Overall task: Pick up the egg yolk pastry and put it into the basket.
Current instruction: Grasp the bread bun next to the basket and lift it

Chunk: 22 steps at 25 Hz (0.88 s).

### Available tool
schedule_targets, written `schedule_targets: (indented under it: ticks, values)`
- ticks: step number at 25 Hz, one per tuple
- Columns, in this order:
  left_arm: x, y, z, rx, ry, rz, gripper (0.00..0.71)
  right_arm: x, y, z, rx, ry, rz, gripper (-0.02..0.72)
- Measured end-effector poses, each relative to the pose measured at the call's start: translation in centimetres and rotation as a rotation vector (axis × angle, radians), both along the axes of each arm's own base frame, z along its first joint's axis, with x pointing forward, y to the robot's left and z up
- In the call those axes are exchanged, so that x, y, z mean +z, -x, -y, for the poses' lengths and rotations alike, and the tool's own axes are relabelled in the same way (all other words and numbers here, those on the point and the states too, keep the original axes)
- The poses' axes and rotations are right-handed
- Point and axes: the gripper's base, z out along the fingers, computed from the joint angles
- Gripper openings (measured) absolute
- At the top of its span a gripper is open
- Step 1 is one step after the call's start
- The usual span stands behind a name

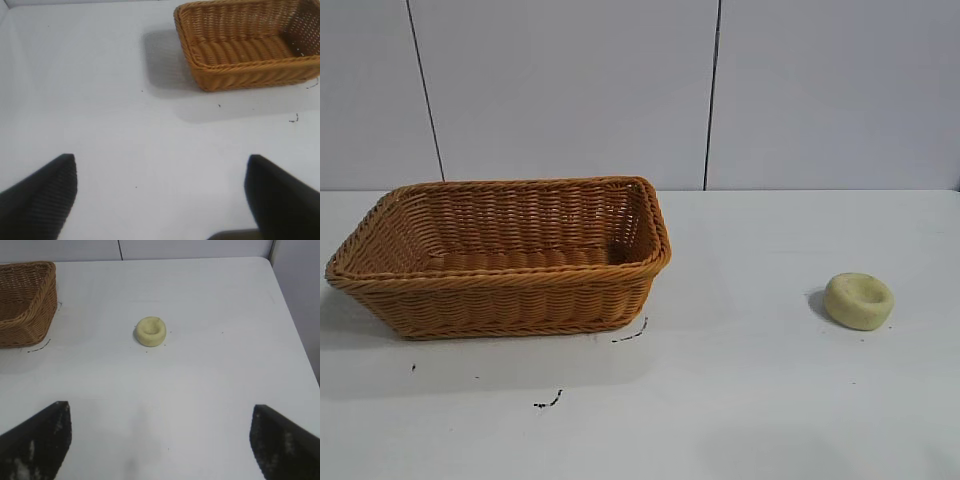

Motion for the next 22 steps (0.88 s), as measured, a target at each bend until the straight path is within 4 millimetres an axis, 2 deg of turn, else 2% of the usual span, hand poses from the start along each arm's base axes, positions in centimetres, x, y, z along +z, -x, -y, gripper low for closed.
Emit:
schedule_targets:
  ticks: [6,9,13,16,22]
  values:
    - [0.0,0.0,0.0,0.000,0.000,0.000,0.693,2.2,-6.5,-0.2,0.000,0.007,-0.234,0.696]
    - [0.0,0.0,0.0,0.000,0.000,0.000,0.693,2.1,-10.8,-0.3,-0.001,0.017,-0.370,0.696]
    - [0.0,0.0,0.0,0.000,0.000,0.000,0.693,0.3,-17.1,-0.4,-0.003,0.034,-0.544,0.696]
    - [0.0,0.0,0.0,0.000,0.000,0.000,0.693,-1.9,-21.8,-0.5,-0.002,0.041,-0.651,0.696]
    - [0.0,0.0,0.0,0.000,0.000,0.000,0.693,-5.6,-29.3,-0.7,0.019,0.059,-0.767,0.696]
